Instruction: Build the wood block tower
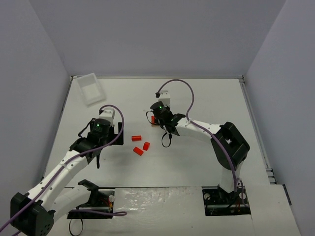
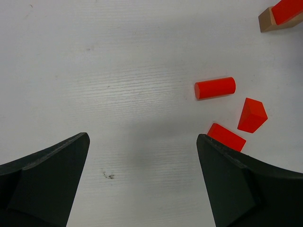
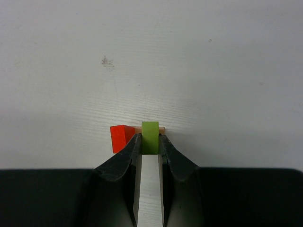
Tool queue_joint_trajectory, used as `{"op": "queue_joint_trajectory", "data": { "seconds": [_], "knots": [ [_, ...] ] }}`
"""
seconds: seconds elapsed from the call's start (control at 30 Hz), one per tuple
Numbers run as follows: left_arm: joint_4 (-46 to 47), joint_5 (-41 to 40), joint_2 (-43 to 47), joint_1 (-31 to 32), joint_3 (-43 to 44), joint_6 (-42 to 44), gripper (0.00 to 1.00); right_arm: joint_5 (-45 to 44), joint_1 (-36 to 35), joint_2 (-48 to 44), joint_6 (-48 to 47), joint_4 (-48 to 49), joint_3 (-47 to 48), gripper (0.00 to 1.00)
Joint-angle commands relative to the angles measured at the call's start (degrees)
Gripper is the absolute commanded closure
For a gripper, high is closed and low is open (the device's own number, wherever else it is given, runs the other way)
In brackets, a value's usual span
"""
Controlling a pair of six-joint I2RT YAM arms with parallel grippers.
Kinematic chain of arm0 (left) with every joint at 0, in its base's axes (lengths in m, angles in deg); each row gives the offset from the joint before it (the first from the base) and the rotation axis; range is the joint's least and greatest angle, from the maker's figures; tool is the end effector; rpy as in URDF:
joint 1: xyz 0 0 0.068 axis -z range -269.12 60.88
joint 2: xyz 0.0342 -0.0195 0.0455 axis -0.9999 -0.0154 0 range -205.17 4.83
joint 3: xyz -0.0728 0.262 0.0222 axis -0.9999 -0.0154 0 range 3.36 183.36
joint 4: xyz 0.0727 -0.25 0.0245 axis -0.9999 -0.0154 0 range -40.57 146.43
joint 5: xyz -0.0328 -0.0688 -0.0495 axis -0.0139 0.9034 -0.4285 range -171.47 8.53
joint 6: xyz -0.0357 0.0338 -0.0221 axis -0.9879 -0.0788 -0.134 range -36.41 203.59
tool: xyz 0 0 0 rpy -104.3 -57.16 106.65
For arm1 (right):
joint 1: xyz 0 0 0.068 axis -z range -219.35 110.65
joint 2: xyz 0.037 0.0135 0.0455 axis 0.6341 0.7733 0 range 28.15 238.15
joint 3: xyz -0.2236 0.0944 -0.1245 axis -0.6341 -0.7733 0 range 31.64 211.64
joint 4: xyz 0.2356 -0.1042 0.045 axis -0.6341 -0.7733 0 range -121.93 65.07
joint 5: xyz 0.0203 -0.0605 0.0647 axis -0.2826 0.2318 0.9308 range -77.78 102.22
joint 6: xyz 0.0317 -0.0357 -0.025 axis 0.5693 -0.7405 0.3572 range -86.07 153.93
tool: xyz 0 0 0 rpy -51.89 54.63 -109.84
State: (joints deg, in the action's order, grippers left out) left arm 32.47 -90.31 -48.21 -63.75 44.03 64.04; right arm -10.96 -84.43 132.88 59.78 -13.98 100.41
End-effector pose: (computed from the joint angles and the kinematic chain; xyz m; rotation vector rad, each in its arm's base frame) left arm 0.1843 -0.0812 0.2659 0.0257 2.2091 -0.2690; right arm 0.3047 0.2857 0.2283 -0.0756 1.9903 0.4000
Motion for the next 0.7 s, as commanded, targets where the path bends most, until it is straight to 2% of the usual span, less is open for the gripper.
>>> {"op": "queue_joint_trajectory", "data": {
  "seconds": [0.0, 0.67],
  "knots": [
    [2.9, 0.4, -0.2, -0.7, 1.5, 0.7, 0.04, -2.6, -0.3, -0.3, 0.2, 3.5, 0.6, 1.00],
    [3.4, 1.2, -0.1, -0.9, 1.3, 0.7, 0.04, -2.5, -0.8, 1.3, 0.3, 3.5, 0.6, 1.00]
  ]
}}
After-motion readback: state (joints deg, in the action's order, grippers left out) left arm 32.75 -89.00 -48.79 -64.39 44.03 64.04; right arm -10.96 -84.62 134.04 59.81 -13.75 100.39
